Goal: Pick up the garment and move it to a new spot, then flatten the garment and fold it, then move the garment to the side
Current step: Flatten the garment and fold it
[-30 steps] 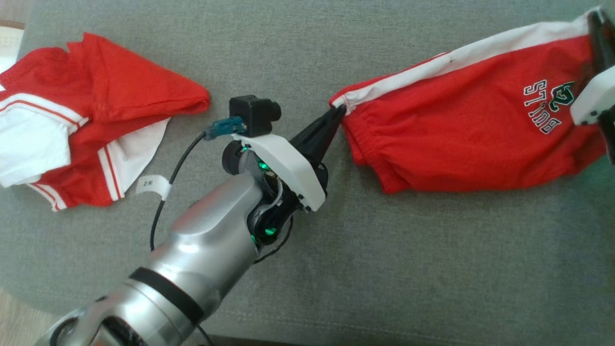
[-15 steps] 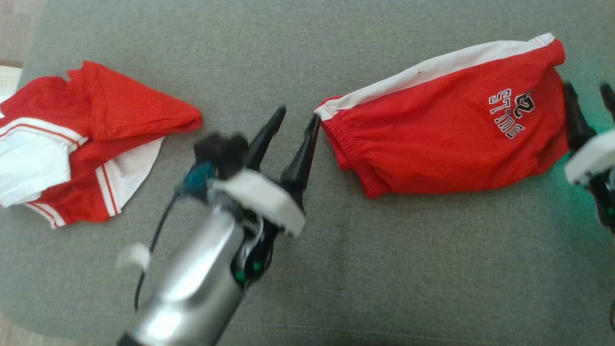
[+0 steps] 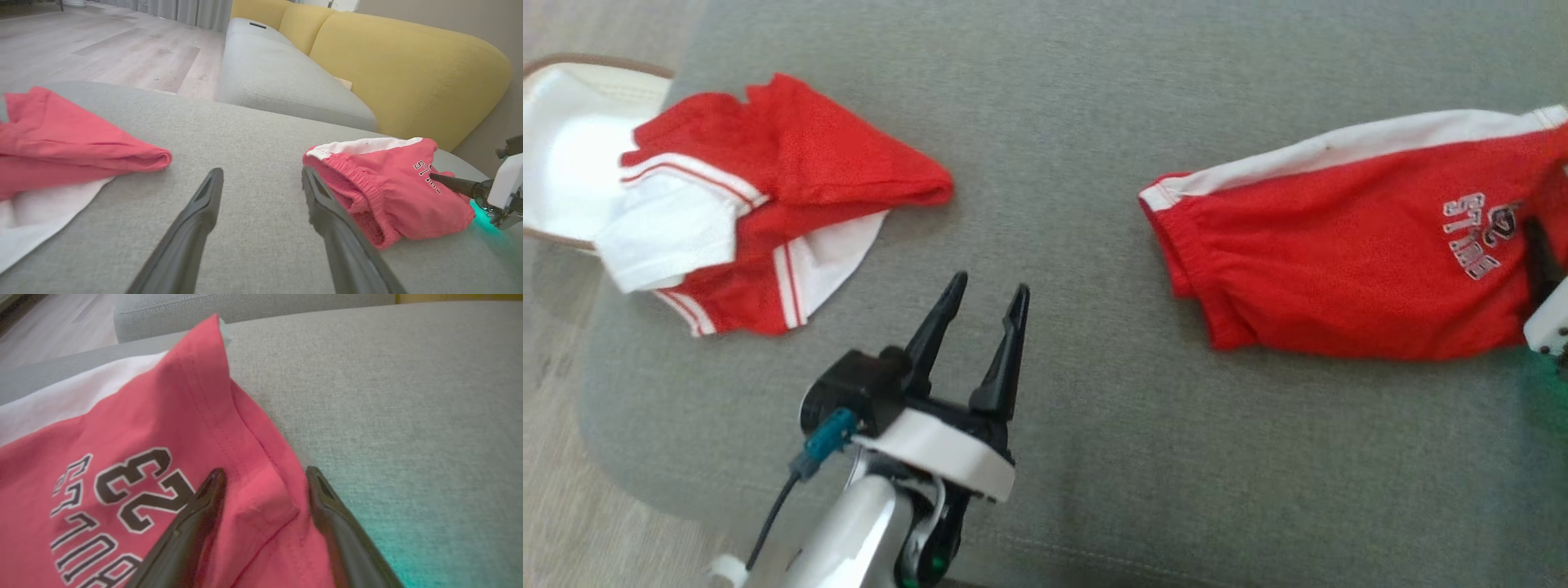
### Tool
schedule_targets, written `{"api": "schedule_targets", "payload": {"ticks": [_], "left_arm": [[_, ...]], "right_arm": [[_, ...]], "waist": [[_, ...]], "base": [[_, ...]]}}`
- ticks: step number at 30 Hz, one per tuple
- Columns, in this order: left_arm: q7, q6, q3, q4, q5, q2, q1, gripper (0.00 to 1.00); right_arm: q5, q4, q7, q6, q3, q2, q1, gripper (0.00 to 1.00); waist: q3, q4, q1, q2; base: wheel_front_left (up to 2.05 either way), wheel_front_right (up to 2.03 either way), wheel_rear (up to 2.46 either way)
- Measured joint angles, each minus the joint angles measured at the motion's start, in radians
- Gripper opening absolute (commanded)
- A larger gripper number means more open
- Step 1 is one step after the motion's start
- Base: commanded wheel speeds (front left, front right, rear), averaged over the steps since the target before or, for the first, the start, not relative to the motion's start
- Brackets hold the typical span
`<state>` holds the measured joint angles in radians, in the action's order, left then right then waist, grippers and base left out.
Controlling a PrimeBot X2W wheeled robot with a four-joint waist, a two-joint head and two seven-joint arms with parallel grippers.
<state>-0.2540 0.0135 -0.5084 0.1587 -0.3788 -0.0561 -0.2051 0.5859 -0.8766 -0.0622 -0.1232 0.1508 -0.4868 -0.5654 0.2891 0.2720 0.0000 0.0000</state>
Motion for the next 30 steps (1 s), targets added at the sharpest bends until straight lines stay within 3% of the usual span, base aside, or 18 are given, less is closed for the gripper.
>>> {"api": "schedule_targets", "payload": {"ticks": [2, 3, 4, 5, 12, 18, 25, 30], "left_arm": [[0.0, -0.006, 0.007, 0.0, 0.009, 0.0, 0.023, 1.0], [0.0, -0.011, 0.009, -0.001, 0.01, 0.0, 0.033, 1.0], [0.0, -0.014, 0.011, -0.001, 0.013, 0.001, 0.04, 1.0], [0.0, -0.014, 0.014, -0.001, 0.017, 0.002, 0.046, 1.0], [0.0, -0.016, 0.056, -0.012, 0.026, 0.004, 0.09, 1.0], [0.0, -0.022, 0.07, -0.023, 0.026, 0.004, 0.104, 1.0], [0.0, -0.021, 0.069, -0.023, 0.026, 0.004, 0.104, 1.0], [0.0, -0.021, 0.071, -0.01, 0.026, 0.004, 0.11, 1.0]], "right_arm": [[0.01, -0.022, -0.01, 0.0, -0.003, 0.0, -0.003, 1.0], [0.015, -0.034, -0.011, 0.0, -0.004, 0.0, -0.005, 0.87], [0.021, -0.045, -0.011, 0.0, -0.008, 0.002, -0.005, 0.31], [0.03, -0.056, -0.008, 0.0, -0.015, 0.004, -0.004, 0.0], [0.016, -0.152, 0.05, 0.0, -0.057, 0.007, -0.005, 0.0], [-0.078, -0.272, 0.092, 0.0, -0.098, 0.003, -0.04, 0.0], [-0.138, -0.277, 0.188, 0.0, -0.102, 0.015, -0.061, 0.0], [-0.174, -0.208, 0.24, 0.0, -0.087, 0.068, -0.068, 0.0]], "waist": [[-0.01, 0.014, 0.0, 0.0], [-0.017, 0.018, 0.0, 0.0], [-0.025, 0.022, 0.0, 0.0], [-0.033, 0.024, 0.0, 0.0], [-0.08, -0.017, 0.0, 0.0], [-0.11, -0.093, 0.0, 0.0], [-0.14, -0.153, 0.0, 0.0], [-0.169, -0.163, 0.0, 0.0]], "base": [[0.0, 0.0, 0.0], [0.0, 0.0, 0.0], [0.0, 0.0, 0.0], [0.0, 0.0, 0.0], [0.0, 0.0, 0.0], [0.0, 0.0, 0.0], [0.0, 0.0, 0.0], [0.0, 0.0, 0.0]]}}
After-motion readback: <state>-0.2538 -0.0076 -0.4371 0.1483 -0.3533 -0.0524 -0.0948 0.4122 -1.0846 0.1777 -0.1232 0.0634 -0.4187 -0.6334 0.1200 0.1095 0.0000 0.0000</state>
